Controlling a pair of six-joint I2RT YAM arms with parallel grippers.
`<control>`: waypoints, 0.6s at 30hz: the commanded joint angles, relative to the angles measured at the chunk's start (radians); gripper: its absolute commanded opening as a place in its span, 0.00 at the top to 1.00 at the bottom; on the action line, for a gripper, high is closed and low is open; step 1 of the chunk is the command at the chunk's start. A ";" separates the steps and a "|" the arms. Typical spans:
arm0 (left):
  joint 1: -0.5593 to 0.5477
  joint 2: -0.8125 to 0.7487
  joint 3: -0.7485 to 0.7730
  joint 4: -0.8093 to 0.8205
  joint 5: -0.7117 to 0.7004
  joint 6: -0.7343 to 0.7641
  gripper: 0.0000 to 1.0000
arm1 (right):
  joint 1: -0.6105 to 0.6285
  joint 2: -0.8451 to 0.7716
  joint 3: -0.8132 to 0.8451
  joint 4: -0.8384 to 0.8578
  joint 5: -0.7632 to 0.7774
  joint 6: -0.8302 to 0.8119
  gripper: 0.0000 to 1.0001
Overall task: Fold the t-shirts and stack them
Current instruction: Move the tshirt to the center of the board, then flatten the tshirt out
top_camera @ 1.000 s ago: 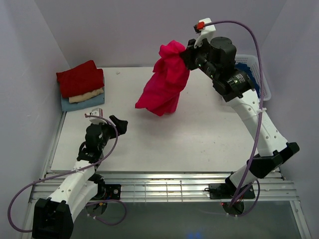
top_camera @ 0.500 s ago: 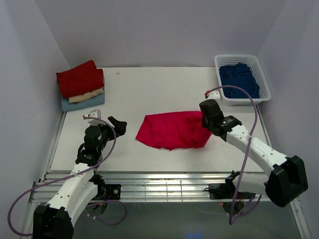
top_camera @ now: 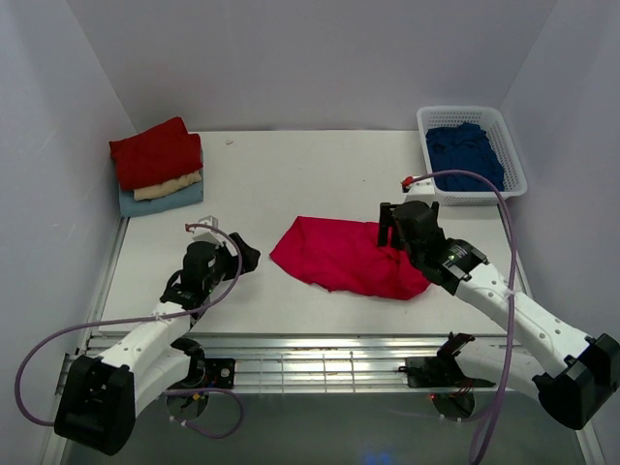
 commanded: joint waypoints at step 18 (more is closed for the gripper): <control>-0.121 0.174 0.126 0.183 -0.009 0.037 0.06 | 0.004 0.580 0.188 0.453 -0.491 -0.218 0.31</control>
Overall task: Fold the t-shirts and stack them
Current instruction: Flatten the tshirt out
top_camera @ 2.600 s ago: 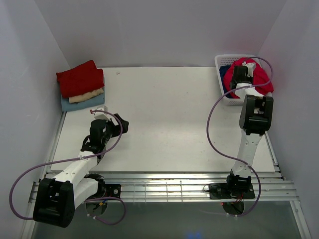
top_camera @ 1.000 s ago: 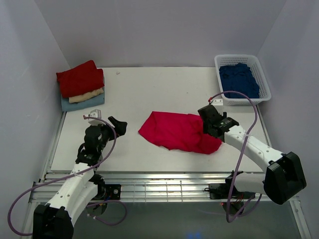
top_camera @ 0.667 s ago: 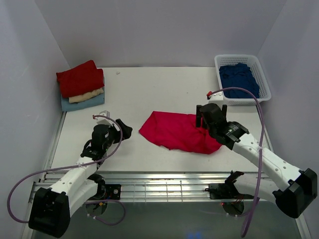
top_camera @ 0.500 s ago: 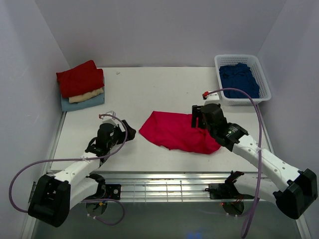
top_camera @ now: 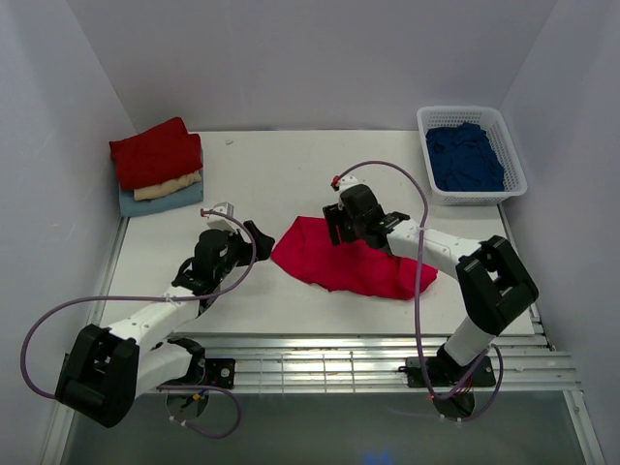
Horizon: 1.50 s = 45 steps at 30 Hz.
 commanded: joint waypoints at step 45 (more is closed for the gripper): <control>-0.028 -0.037 -0.004 0.064 0.081 0.007 0.06 | 0.031 -0.196 0.194 -0.141 0.316 -0.108 0.92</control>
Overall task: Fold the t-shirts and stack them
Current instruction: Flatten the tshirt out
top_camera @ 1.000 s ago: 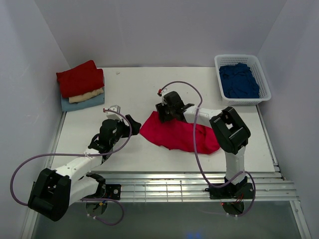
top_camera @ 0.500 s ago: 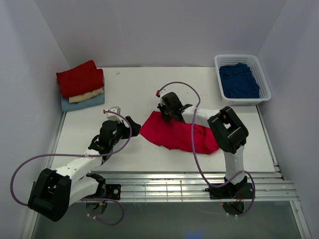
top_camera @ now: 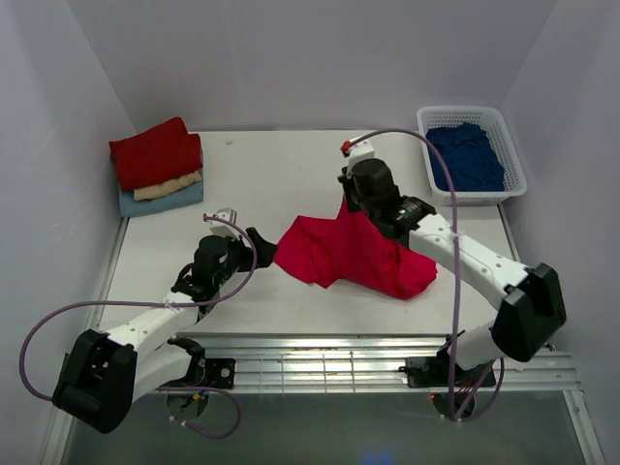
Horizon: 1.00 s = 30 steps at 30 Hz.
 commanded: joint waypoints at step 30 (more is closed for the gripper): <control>-0.206 0.480 0.292 0.271 -0.017 0.071 0.06 | -0.009 -0.610 0.002 -0.633 0.840 0.159 0.92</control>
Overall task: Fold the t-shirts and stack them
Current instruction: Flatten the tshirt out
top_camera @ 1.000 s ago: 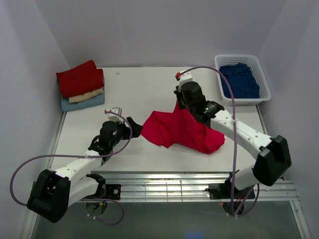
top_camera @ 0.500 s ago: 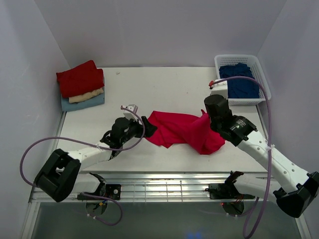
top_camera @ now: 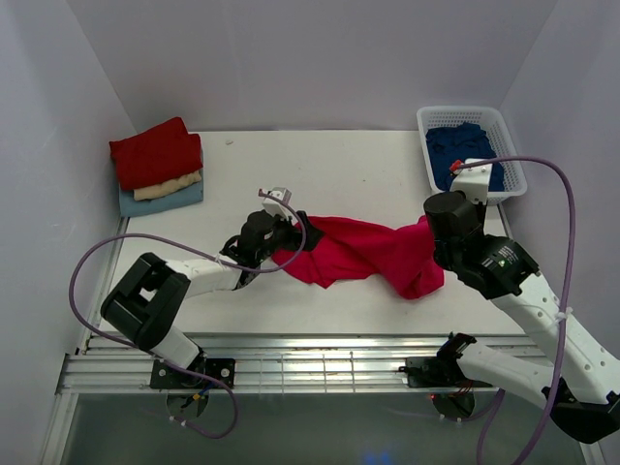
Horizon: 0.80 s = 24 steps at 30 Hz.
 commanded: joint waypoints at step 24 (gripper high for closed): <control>-0.003 -0.037 -0.072 -0.365 -0.455 -0.036 0.10 | -0.012 -0.056 0.032 -0.043 0.058 0.048 0.92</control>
